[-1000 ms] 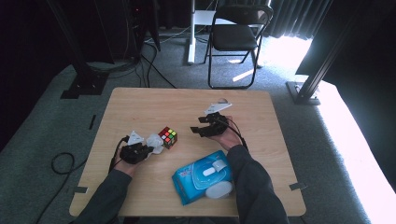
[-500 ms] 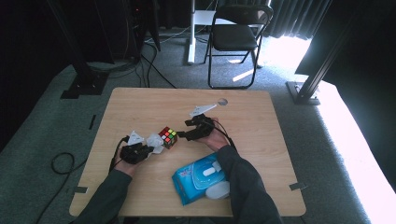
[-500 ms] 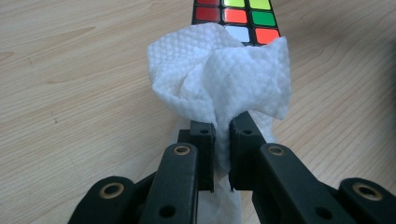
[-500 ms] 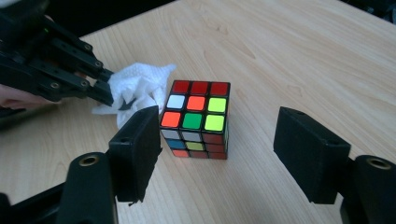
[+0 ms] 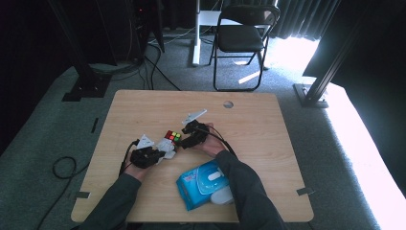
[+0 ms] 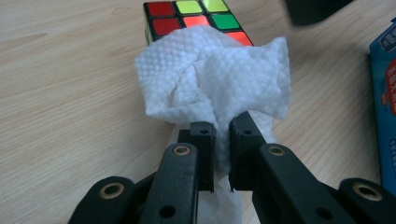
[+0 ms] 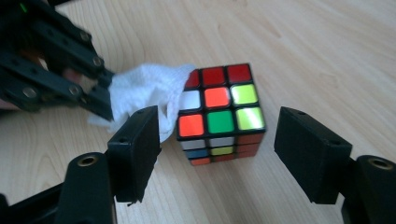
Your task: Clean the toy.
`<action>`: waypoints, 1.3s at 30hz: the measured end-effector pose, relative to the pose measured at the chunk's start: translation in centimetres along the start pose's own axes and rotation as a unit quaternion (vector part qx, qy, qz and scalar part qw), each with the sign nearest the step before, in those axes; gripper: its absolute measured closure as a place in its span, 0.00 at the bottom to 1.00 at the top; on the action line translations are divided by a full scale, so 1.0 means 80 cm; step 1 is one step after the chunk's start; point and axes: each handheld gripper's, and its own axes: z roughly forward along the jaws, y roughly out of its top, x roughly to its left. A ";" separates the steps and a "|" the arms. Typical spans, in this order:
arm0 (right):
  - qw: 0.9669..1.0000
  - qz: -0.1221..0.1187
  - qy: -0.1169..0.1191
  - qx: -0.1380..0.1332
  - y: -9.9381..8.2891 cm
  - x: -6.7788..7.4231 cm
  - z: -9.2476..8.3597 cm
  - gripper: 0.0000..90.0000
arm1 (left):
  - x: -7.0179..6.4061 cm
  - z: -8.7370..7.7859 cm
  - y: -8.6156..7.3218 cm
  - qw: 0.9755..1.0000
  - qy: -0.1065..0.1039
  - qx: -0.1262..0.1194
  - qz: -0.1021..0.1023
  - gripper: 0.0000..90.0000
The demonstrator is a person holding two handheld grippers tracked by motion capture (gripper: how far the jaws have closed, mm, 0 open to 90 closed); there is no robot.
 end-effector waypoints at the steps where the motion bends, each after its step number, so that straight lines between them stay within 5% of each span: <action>1: 1.000 -0.003 -0.001 0.005 0.000 0.002 0.003 0.35 | 0.002 -0.003 0.000 1.000 0.002 -0.002 -0.002 0.92; 8: 0.999 -0.019 -0.010 0.026 -0.002 0.003 0.017 0.35 | 0.028 -0.025 -0.004 0.999 0.024 -0.024 -0.039 0.92; 21: 0.996 -0.046 -0.060 0.037 -0.001 0.010 0.035 0.29 | 0.028 -0.022 -0.004 0.999 0.021 -0.021 -0.039 0.92; 31: 0.997 -0.057 -0.048 0.031 0.000 0.002 0.039 0.25 | 0.031 -0.022 -0.006 0.998 0.022 -0.020 -0.047 0.92; 39: 0.995 -0.079 -0.044 0.043 -0.002 0.011 0.042 0.34 | 0.034 -0.022 -0.007 0.998 0.020 -0.022 -0.056 0.92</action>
